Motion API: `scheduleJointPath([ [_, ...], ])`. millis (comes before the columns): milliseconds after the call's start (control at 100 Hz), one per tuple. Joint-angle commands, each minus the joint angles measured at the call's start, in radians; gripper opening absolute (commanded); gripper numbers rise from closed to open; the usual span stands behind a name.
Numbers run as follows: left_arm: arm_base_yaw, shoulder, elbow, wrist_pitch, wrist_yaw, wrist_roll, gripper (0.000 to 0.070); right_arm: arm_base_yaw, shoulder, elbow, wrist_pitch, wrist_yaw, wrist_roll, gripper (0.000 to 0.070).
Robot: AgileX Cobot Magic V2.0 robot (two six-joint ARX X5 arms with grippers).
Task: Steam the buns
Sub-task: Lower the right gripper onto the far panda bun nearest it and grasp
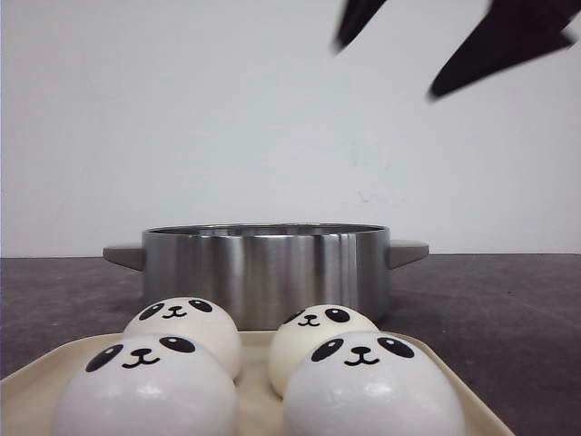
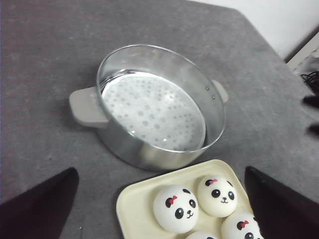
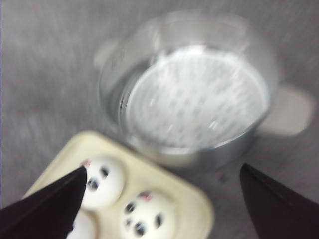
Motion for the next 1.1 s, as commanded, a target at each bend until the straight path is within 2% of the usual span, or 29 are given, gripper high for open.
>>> scheduleJointPath([
  [0, -0.002, 0.0, 0.012, 0.004, -0.002, 0.02, 0.07, 0.033, 0.063, 0.012, 0.008, -0.002, 0.126, 0.0599],
  [170, -0.002, -0.01, 0.013, 0.006, -0.004, 0.019, 0.07, 0.043, 0.222, 0.012, -0.011, -0.119, 0.267, 0.0599],
  [310, -0.002, -0.015, 0.012, 0.01, -0.005, 0.019, 0.07, 0.022, 0.312, 0.013, -0.006, -0.188, 0.299, 0.0593],
  [400, -0.003, -0.014, 0.013, 0.009, -0.005, 0.019, 0.07, 0.01, 0.355, 0.013, -0.006, -0.214, 0.312, 0.0536],
  [450, -0.004, -0.015, 0.012, 0.01, -0.005, 0.019, 0.07, 0.005, 0.373, 0.013, -0.005, -0.23, 0.314, 0.0532],
  [990, -0.089, -0.027, 0.013, 0.004, -0.006, 0.019, 0.07, -0.054, 0.519, 0.039, 0.024, -0.203, 0.32, 0.0531],
  [1090, -0.095, -0.027, 0.012, 0.003, -0.006, 0.019, 0.07, -0.061, 0.542, 0.039, 0.024, -0.205, 0.32, 0.0506],
])
